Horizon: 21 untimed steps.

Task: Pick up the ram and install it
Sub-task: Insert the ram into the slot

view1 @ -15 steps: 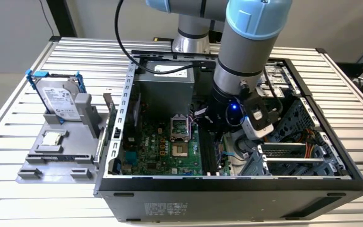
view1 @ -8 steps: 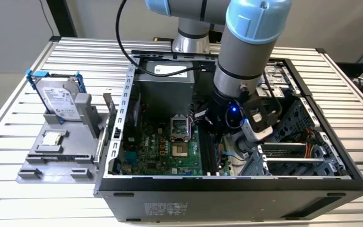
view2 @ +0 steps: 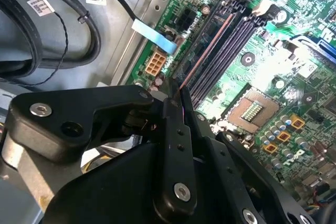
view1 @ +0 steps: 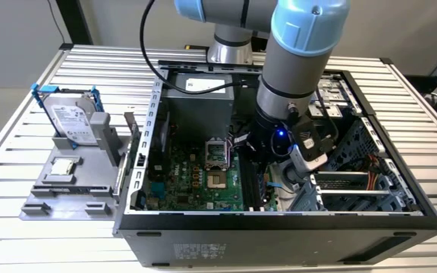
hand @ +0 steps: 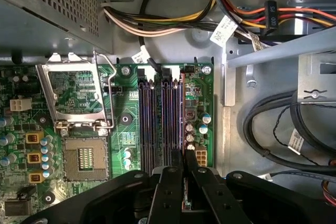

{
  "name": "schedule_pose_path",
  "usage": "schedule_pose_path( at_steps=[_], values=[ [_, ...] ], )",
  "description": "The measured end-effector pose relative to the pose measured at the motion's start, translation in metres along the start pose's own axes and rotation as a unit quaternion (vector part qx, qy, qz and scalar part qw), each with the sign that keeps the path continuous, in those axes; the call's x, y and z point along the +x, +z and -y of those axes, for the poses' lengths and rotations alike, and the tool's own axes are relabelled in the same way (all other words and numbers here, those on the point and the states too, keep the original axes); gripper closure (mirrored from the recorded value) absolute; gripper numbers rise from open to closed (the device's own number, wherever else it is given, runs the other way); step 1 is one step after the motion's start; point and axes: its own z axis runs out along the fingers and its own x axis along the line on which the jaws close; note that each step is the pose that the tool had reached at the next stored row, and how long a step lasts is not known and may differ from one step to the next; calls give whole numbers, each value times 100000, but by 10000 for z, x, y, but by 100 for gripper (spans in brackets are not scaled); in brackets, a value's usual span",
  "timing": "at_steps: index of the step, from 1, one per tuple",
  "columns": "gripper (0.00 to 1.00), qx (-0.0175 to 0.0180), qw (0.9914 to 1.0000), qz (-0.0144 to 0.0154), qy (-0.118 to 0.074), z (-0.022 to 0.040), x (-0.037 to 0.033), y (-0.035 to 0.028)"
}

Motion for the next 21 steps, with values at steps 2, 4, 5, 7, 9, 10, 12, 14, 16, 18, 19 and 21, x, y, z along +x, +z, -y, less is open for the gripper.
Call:
schedule_pose_path(
  at_steps=[2,4,5,7,9,10,12,14,16,18,19,21],
  values=[
    [100,5,100000,-10,-3,0,0,-13],
    [100,128,100000,-15,-4,0,-1,-29],
    [100,281,100000,-4,-17,-1,-2,-29],
    [100,773,99997,17,-30,0,-1,-29],
    [100,1486,99989,44,-49,0,-1,-30],
    [100,1823,99983,57,-61,0,-2,-30],
    [100,1977,99980,61,-52,0,-2,-30],
    [100,2032,99979,65,-16,-3,2,-31],
    [100,2095,99978,68,-22,-11,2,-30],
    [100,2106,99978,67,4,-11,4,-30],
    [100,2112,99978,67,120,-10,11,-30],
    [100,2117,99976,61,467,-10,20,-29]
  ],
)
